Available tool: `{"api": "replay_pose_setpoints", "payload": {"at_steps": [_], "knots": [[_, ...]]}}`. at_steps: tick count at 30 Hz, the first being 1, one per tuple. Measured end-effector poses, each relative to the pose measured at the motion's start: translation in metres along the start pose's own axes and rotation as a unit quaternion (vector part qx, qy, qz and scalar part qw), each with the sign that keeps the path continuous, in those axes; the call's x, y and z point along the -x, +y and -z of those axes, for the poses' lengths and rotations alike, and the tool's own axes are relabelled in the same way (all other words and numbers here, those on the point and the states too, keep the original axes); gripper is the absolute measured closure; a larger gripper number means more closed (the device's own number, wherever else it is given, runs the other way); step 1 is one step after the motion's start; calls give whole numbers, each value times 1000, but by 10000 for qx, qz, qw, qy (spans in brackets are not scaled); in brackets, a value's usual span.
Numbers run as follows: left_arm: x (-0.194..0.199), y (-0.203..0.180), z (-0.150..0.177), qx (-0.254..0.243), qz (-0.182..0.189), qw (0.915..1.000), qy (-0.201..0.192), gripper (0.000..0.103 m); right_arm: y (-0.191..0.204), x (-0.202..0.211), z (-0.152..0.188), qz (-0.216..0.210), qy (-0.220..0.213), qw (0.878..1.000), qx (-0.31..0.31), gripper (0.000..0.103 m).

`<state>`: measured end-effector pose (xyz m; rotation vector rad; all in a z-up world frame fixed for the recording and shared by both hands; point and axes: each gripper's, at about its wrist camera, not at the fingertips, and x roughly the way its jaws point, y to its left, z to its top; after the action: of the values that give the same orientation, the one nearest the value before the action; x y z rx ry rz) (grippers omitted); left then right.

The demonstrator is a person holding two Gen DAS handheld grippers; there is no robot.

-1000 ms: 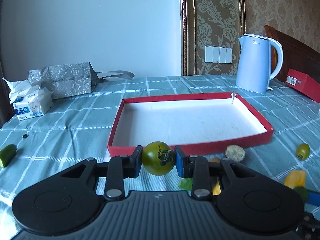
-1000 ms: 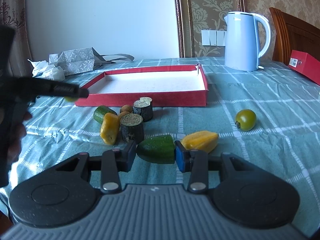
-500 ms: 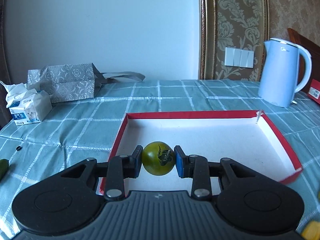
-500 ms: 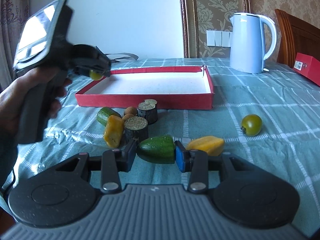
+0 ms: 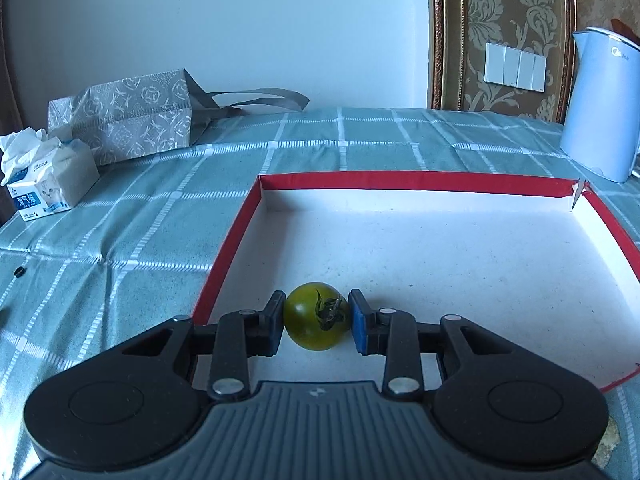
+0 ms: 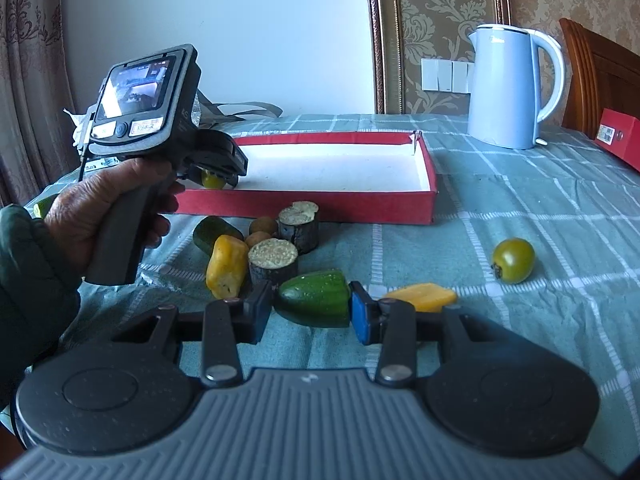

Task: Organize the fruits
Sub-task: 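Carry the tomato into the red tray and open the left gripper, then carry the green pepper into the red tray and open the right gripper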

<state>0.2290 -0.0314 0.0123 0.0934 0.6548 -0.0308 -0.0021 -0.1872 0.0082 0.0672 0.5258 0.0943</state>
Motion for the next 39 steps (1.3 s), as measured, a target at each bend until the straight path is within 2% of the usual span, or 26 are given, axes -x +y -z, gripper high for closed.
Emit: {"api": "replay_pose_setpoints", "payload": {"at_steps": [11,13,17,19,28,31,39], "knots": [[0,-3,2,-97,-108,9998,-107,68,3,-2,0,-9,62,10000,51,64],[4,-2,3,-120,-205,9996,-148,64,4,-2,-1,0,50,10000,67,64],[21,7,7,-22,-271,9991,-313,46,5,1,-4,27,-14,10000,92,64],[34,12,13,-36,-309,9984,-478,43,7,3,-6,50,-70,9999,142,64],[77,43,43,320,-36,9959,-840,40,17,7,-16,194,-285,9987,377,64],[76,52,50,377,84,9963,-763,40,20,4,-20,241,-324,9982,433,64],[74,63,58,557,350,9941,-868,38,28,-6,-34,460,-422,9956,697,64]]}}
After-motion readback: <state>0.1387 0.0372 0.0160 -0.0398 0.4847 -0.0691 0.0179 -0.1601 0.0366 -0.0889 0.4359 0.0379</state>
